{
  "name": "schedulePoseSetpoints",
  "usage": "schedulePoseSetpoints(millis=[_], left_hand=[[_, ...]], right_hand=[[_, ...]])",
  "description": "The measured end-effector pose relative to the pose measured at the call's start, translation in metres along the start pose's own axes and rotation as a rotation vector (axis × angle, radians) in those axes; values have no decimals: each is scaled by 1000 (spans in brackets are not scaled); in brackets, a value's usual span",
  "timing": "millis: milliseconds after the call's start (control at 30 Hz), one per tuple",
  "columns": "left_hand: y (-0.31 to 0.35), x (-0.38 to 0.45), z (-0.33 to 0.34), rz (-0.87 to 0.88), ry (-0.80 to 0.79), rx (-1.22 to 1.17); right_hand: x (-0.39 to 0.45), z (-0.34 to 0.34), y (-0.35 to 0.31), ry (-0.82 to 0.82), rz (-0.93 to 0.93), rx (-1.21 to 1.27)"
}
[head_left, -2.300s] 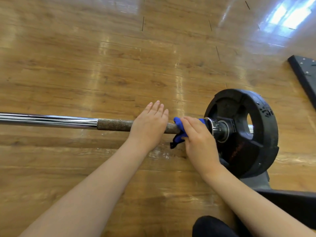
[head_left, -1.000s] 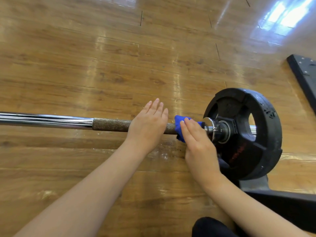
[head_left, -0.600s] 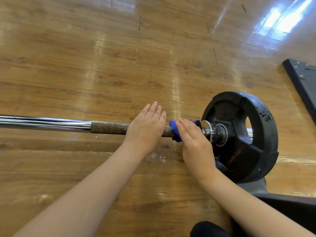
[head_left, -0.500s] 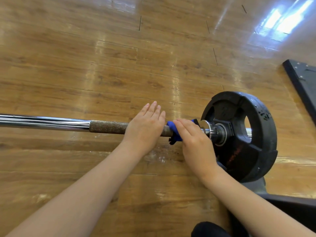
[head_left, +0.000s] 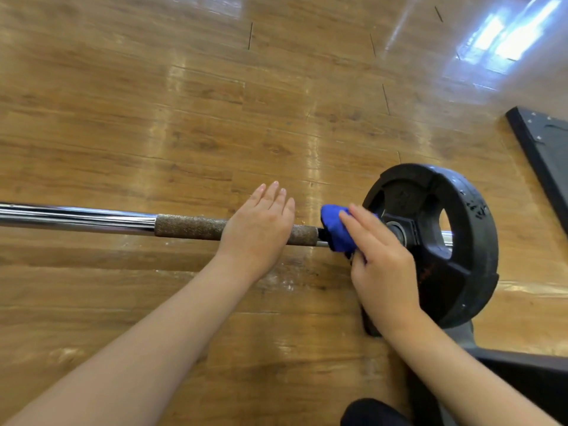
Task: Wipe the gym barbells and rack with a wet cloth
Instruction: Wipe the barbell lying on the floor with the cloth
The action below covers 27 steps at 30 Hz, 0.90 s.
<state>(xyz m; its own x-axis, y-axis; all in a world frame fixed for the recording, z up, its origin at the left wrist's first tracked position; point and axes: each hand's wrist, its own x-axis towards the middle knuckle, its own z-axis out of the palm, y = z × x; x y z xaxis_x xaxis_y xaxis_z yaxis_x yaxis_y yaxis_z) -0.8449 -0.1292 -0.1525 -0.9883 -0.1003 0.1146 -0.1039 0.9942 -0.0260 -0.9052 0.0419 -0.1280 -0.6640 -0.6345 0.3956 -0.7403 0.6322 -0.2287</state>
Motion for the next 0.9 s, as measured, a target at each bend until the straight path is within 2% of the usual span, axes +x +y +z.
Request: schedulePoseSetpoints(millis=[100, 233, 300, 400, 533, 667, 767, 900], left_hand=[[1, 1, 1, 7, 5, -15], [0, -1, -4, -2, 39, -31], [2, -1, -3, 5, -12, 6], [1, 1, -5, 5, -42, 22], [1, 0, -5, -24, 40, 3], [1, -1, -2, -1, -37, -8], [1, 1, -6, -28, 1, 16], [2, 2, -5, -31, -83, 11]], right_hand=[[6, 16, -4, -71, -32, -65], [-27, 9, -8, -119, -30, -140], [-36, 0, -9, -142, -19, -126], [-24, -7, -8, -106, 28, -46], [6, 9, -8, -115, 5, -17], [-8, 13, -9, -158, 9, -55], [-24, 0, -13, -156, 6, -115], [-5, -6, -13, -135, 60, -26]])
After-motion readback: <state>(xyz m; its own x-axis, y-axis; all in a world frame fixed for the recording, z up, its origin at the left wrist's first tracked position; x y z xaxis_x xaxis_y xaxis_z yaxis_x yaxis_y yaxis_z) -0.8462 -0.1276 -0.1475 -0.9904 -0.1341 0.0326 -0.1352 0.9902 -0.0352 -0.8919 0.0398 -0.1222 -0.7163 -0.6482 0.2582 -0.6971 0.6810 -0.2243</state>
